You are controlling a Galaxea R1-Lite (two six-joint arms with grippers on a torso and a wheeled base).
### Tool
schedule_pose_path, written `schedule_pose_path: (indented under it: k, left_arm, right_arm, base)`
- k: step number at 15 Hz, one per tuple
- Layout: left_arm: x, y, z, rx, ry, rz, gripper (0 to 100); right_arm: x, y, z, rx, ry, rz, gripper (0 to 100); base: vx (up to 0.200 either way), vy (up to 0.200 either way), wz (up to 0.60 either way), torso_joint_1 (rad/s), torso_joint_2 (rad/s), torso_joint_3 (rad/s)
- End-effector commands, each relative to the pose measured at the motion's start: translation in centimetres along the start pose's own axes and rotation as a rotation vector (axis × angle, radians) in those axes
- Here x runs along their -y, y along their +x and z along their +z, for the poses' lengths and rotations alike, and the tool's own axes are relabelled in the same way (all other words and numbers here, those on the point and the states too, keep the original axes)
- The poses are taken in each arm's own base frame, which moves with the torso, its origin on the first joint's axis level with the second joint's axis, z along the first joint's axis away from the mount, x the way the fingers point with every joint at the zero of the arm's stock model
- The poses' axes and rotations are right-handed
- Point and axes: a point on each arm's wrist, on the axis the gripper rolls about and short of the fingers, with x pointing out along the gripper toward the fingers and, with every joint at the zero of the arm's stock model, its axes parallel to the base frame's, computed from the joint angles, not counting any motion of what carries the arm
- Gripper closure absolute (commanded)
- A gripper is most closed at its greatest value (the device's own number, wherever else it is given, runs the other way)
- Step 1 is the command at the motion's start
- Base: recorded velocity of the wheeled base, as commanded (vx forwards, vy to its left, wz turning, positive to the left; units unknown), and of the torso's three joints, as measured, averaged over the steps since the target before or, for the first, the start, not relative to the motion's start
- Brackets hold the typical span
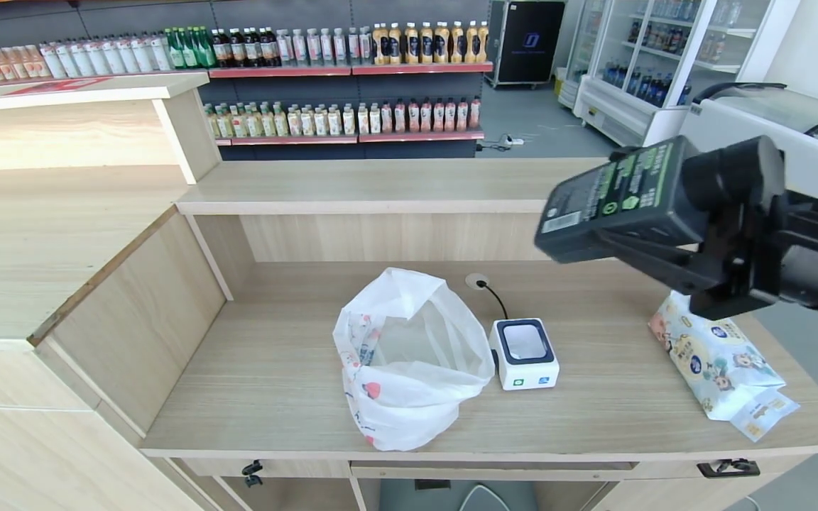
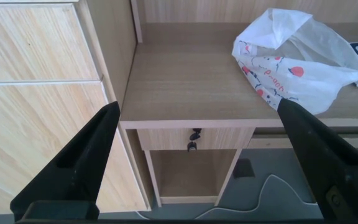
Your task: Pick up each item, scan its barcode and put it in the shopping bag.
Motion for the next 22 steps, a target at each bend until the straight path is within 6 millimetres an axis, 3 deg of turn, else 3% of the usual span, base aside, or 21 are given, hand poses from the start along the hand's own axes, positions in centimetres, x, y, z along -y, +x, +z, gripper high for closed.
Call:
schedule_pose_path:
  k: [1, 3, 6, 12, 17, 22]
  left_arm:
    - [0.0, 0.0, 0.0, -0.001, 0.000, 0.000, 0]
    - [0.0, 0.0, 0.0, -0.001, 0.000, 0.000, 0]
    - [0.0, 0.0, 0.0, -0.001, 0.000, 0.000, 0]
    - [0.0, 0.0, 0.0, -0.001, 0.000, 0.000, 0]
    - [0.0, 0.0, 0.0, -0.001, 0.000, 0.000, 0]
    - [0.0, 0.0, 0.0, -0.001, 0.000, 0.000, 0]
  right_arm:
    - [1.3, -7.4, 1.1, -0.229, 0.129, -0.322, 100]
    - [2.2, -10.6, -0.3, -0.383, 0.377, -0.573, 100]
    - [1.8, -13.1, -2.6, -0.556, 0.691, -0.937, 100]
    - [0.3, -14.0, -5.3, -0.837, 0.738, -1.248, 100]
    - [-0.7, -12.9, -5.5, -0.936, 0.716, -1.283, 100]
    - [-0.9, -10.8, -4.9, -0.880, 0.746, -1.154, 100]
  base:
    - [0.000, 0.000, 0.00, 0.000, 0.00, 0.000]
    - [0.000, 0.000, 0.00, 0.000, 0.00, 0.000]
    - [0.000, 0.000, 0.00, 0.000, 0.00, 0.000]
    - [0.000, 0.000, 0.00, 0.000, 0.00, 0.000]
    - [0.000, 0.000, 0.00, 0.000, 0.00, 0.000]
    - [0.000, 0.000, 0.60, 0.003, 0.00, 0.003]
